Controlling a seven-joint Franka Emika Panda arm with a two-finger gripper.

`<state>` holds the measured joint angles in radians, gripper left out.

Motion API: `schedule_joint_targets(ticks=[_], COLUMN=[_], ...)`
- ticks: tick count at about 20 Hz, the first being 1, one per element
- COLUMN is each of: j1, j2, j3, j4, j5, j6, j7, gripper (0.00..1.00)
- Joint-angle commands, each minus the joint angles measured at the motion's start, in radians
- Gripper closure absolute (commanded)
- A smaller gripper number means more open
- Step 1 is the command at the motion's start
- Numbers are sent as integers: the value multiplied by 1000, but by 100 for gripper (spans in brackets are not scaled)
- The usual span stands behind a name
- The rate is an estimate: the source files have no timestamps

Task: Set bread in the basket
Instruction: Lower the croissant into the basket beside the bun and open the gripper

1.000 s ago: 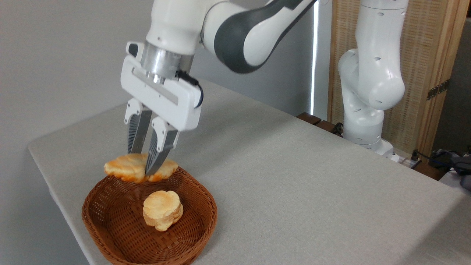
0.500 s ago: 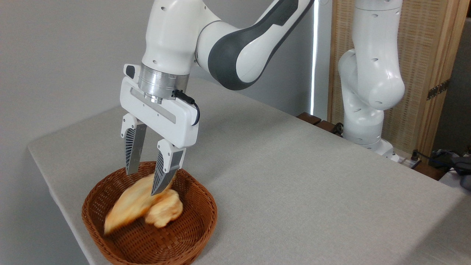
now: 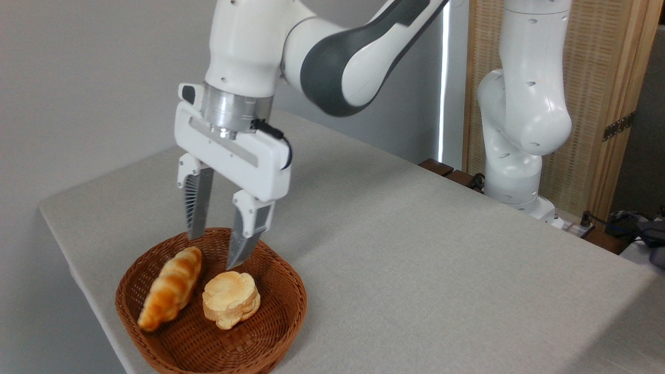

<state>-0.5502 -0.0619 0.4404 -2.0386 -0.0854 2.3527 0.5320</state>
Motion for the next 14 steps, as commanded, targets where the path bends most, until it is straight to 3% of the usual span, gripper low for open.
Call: schedule_joint_targets(ticks=[1,3,5,14], j1=[-1,0,-1,19], j2=[-75,-95,-104,-108], j3=[21,20,20,17], j4=[0,3,15,35], j5=[13,97,137,144], j6=[-154,-248,-306,-378], j7=[-15,-18,-18,-18], gripper=[0,0,0,0])
